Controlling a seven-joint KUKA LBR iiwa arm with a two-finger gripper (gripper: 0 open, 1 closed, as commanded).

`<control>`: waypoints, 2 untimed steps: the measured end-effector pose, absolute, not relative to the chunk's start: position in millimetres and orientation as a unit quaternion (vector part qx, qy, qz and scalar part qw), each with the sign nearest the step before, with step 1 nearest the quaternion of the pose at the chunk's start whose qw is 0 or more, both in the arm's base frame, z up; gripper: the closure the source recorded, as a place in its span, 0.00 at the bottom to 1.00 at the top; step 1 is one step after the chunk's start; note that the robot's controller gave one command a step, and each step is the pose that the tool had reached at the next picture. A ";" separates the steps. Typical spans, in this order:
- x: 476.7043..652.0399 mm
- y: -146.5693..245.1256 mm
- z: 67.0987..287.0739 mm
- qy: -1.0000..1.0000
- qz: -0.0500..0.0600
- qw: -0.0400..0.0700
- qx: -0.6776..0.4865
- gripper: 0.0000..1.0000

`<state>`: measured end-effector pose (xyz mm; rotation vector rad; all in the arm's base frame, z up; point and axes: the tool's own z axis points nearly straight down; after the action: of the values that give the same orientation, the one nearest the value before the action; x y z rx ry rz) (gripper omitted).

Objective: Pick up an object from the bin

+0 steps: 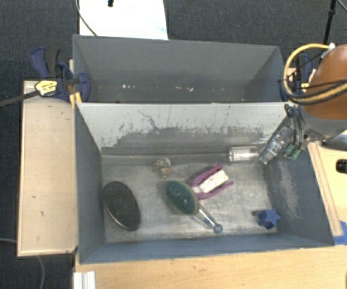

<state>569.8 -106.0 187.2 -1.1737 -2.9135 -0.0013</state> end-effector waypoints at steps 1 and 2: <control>577.8 -120.1 290.9 -0.931 -0.001 -0.006 -0.365 1.00; 561.9 -153.0 242.9 -0.977 0.000 0.000 -0.212 1.00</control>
Offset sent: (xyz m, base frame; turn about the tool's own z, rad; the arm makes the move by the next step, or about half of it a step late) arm 0.0058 -0.0130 0.0976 -0.0186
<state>561.9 -153.0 242.9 -0.6648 -3.0706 0.0014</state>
